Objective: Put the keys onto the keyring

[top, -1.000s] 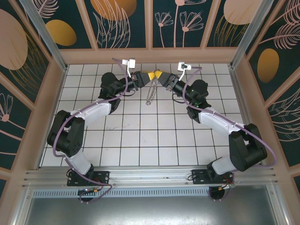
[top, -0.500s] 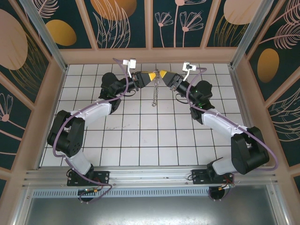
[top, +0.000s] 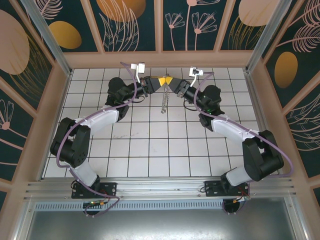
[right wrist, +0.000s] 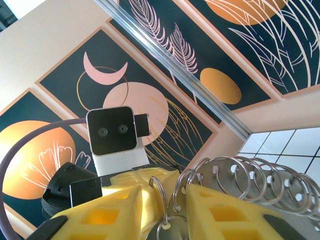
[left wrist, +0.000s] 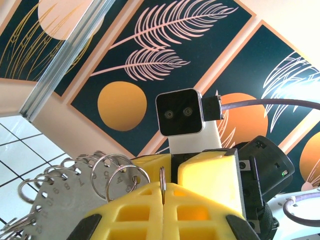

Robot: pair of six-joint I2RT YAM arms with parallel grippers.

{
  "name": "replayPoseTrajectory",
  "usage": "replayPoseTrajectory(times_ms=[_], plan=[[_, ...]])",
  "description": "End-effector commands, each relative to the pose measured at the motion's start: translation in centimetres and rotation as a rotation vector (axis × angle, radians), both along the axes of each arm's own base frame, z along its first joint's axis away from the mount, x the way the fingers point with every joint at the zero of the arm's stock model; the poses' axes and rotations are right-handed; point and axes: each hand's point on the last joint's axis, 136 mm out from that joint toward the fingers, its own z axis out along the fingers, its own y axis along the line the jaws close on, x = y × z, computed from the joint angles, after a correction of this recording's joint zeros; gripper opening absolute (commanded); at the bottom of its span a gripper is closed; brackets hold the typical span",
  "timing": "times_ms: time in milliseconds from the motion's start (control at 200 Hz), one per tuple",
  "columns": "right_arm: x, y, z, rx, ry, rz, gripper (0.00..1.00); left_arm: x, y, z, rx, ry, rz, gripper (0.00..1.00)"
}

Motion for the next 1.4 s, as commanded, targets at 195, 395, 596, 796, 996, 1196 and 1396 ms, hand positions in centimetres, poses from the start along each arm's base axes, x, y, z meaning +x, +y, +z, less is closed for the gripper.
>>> replayPoseTrajectory(times_ms=[195, 395, 596, 796, 996, 1196, 1396], plan=[[-0.5, 0.2, 2.6, 0.028, -0.077, 0.017, 0.11, -1.3, 0.4, 2.8, -0.048, -0.087, -0.014, 0.0], [-0.3, 0.1, 2.9, -0.003, -0.092, 0.019, 0.0, -1.5, 0.4, 3.0, -0.049, -0.095, -0.017, 0.04], [0.4, -1.0, 2.6, -0.111, -0.119, 0.045, 0.0, -0.7, 0.8, 3.5, 0.017, -0.128, 0.035, 0.28], [1.0, -2.2, 2.1, -0.267, -0.166, 0.108, 0.0, 0.5, 2.1, 4.3, 0.07, -0.162, 0.072, 0.34], [0.8, -2.2, 2.1, -0.376, -0.23, 0.18, 0.0, 0.7, 1.7, 3.7, 0.137, -0.18, 0.009, 0.35], [1.3, -1.5, 1.3, -0.438, -0.235, 0.247, 0.0, 0.0, 0.9, 3.0, 0.172, -0.181, -0.098, 0.34], [1.8, -1.2, 1.1, -0.42, -0.221, 0.254, 0.0, 0.1, 0.8, 2.1, 0.182, -0.16, -0.11, 0.33]])
